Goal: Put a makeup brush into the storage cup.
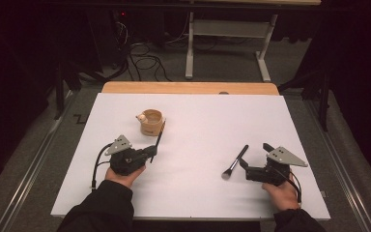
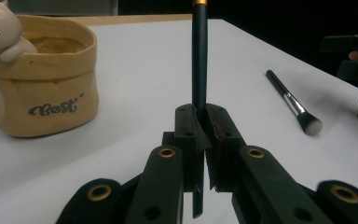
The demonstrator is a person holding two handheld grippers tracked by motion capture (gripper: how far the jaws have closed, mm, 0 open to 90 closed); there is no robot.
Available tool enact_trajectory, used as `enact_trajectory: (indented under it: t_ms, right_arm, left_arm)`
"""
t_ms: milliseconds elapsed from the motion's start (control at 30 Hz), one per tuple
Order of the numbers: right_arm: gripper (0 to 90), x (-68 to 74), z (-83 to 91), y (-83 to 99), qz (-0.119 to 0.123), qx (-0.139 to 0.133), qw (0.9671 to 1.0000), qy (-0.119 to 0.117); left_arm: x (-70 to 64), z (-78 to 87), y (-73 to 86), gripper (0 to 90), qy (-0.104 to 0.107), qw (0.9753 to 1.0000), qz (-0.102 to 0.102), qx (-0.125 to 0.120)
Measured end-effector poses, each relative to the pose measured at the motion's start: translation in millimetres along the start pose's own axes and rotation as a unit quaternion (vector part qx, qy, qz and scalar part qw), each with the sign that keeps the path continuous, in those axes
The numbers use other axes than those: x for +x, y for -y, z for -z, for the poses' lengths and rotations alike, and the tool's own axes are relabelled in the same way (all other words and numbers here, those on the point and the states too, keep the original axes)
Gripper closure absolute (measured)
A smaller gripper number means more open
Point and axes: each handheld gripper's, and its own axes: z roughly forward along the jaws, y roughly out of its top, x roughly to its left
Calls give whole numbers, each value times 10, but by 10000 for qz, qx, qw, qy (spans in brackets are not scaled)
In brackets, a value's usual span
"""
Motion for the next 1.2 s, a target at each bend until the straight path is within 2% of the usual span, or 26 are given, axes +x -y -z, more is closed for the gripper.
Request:
enact_trajectory:
  t_ms: [167, 300, 500, 567, 667, 733, 767, 867, 1033, 1200]
  right_arm:
    - [5, -11, 4, -4, 13, -35, 10000, -50]
    - [5, -21, 1, -4, 27, -44, 10000, -71]
    - [5, -6, -3, -5, 38, -31, 9999, -101]
    - [5, -5, -1, -9, 33, -48, 9999, -106]
    - [6, -2, -1, -8, 4, -55, 9999, -93]
    - [5, -3, -6, -4, 5, -30, 10000, -87]
    - [5, -3, -6, -4, 2, -24, 10000, -82]
    - [6, -9, 7, -8, -9, -72, 9999, -70]
    - [6, -8, 24, -12, -3, -97, 9999, -61]
    - [5, -8, 34, -15, 8, -122, 9999, -46]
  left_arm:
    - [-39, 29, 10, 842, 32, 9995, -154, -262]
    - [-67, 66, 9, 842, 53, 9982, -262, -529]
    - [-90, 95, 10, 842, 52, 9965, -389, -735]
    - [-102, 84, 3, 841, 89, 9964, -424, -732]
    - [-124, 27, -63, 842, 44, 9966, -574, -591]
    - [-158, -6, -124, 842, 14, 9961, -578, -674]
    - [-177, -25, -156, 842, 66, 9960, -562, -687]
    - [-267, -86, -243, 842, 126, 9950, -711, -684]
    - [-393, -208, -332, 842, 273, 9942, -661, -801]
    - [-501, -319, -306, 842, 455, 9931, -683, -842]
